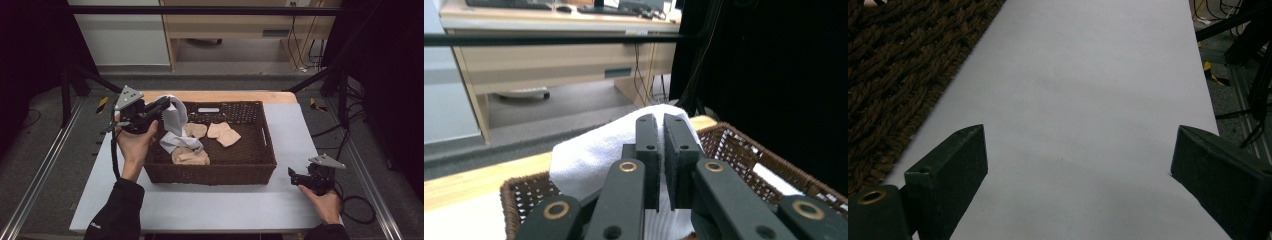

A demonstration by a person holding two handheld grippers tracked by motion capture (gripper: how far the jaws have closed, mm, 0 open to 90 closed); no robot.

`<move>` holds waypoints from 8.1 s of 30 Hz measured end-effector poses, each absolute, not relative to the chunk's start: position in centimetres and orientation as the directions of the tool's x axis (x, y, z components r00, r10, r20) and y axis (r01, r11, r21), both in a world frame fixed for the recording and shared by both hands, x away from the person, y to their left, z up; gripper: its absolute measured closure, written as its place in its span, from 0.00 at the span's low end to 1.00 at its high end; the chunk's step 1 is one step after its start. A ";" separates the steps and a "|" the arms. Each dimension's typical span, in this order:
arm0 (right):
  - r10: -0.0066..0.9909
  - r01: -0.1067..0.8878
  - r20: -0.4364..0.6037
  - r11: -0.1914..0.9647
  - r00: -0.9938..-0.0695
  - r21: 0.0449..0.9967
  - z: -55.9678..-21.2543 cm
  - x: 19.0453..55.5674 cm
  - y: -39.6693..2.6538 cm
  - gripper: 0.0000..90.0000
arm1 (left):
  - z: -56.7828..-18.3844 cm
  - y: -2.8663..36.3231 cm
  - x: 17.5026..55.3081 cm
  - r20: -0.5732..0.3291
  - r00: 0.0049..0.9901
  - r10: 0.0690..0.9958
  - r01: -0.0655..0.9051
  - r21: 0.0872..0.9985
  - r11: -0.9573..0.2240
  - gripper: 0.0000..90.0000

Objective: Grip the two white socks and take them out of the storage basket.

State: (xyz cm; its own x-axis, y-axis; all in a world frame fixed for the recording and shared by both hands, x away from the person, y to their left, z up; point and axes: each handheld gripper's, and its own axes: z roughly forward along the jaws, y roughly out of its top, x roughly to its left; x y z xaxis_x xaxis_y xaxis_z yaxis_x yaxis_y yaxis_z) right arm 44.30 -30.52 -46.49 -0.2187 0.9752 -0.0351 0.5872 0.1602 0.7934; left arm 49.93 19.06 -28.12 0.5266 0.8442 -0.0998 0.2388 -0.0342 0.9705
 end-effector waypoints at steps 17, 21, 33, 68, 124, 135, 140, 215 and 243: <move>0.975 0.587 -0.036 0.161 -0.219 0.793 -46.5 44.2 -30.5 0.09 | -25.9 24.1 46.5 -0.122 0.491 0.863 0.183 0.983 0.035 0.95; 0.975 0.588 -0.036 0.161 -0.219 0.793 -46.5 44.3 -30.5 0.09 | -26.2 25.8 45.7 -0.126 0.463 0.877 0.173 0.984 0.050 0.95; 0.975 0.583 -0.038 0.162 -0.219 0.796 -46.5 44.2 -30.6 0.09 | -28.7 30.8 44.2 -0.159 0.377 0.912 0.194 0.977 0.090 0.94; 0.971 0.583 -0.040 0.173 -0.234 0.794 -46.5 43.8 -30.4 0.10 | -43.3 31.1 48.8 -0.001 0.269 0.963 0.654 0.735 -0.182 0.75; 0.977 0.566 -0.031 0.148 -0.211 0.811 -46.2 44.1 -30.7 0.09 | -32.6 16.1 51.4 -0.031 0.470 0.882 0.369 0.915 -0.164 0.51; 0.976 0.568 -0.031 0.151 -0.216 0.809 -46.3 44.2 -30.6 0.09 | -35.9 13.3 54.9 -0.009 0.463 0.886 0.451 0.863 -0.227 0.44; 0.976 0.568 -0.030 0.150 -0.216 0.809 -46.3 44.2 -30.6 0.09 | -37.8 13.5 55.9 0.001 0.457 0.890 0.489 0.835 -0.252 0.42; 0.976 0.582 -0.027 0.151 -0.216 0.799 -46.4 44.2 -30.7 0.09 | -33.0 16.3 53.0 -0.162 0.551 0.819 0.338 0.940 -0.041 0.98; 0.977 0.585 -0.030 0.150 -0.209 0.797 -46.4 44.3 -30.7 0.09 | -24.3 23.5 46.8 -0.131 0.537 0.833 0.131 0.989 0.071 0.98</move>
